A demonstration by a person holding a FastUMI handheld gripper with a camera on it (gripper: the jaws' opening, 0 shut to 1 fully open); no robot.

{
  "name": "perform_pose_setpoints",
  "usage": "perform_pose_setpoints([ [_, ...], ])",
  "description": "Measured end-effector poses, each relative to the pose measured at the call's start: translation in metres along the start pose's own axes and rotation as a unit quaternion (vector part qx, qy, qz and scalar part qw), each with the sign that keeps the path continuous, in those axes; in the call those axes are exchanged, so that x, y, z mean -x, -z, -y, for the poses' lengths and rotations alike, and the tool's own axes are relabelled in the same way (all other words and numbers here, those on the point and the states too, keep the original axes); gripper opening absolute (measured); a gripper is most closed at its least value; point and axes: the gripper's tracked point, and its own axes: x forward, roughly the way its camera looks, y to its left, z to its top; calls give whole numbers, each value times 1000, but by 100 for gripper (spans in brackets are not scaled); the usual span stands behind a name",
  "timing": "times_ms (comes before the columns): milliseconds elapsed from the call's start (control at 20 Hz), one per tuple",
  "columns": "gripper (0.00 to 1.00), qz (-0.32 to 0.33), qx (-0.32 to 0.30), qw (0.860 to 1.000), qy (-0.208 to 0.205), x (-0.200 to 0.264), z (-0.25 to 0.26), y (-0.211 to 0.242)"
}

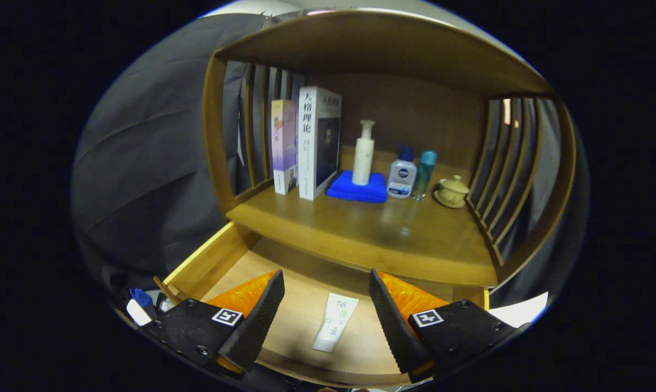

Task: Pull open the drawer, take out the items inside it, and place them on the countertop above the cabinet.

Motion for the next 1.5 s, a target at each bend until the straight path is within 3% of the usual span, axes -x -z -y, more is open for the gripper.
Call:
perform_pose_setpoints([
  [200,97,-97,48,994,0,-28,8,34],
  [450,98,-206,47,977,-23,-61,3,86],
  [600,98,-251,64,966,-19,-72,3,110],
  [950,93,-331,29,943,-34,-79,4,139],
  [1000,91,-341,24,939,-35,-83,3,146],
  [1100,73,-354,11,934,-32,-87,2,152],
  [1150,73,-367,0,930,-36,-86,1,156],
  [1300,56,-372,-31,927,-48,-84,-5,157],
  [1350,46,-371,-26,927,-53,-83,-9,154],
  [1500,46,-364,-23,928,-75,-72,-19,153],
])
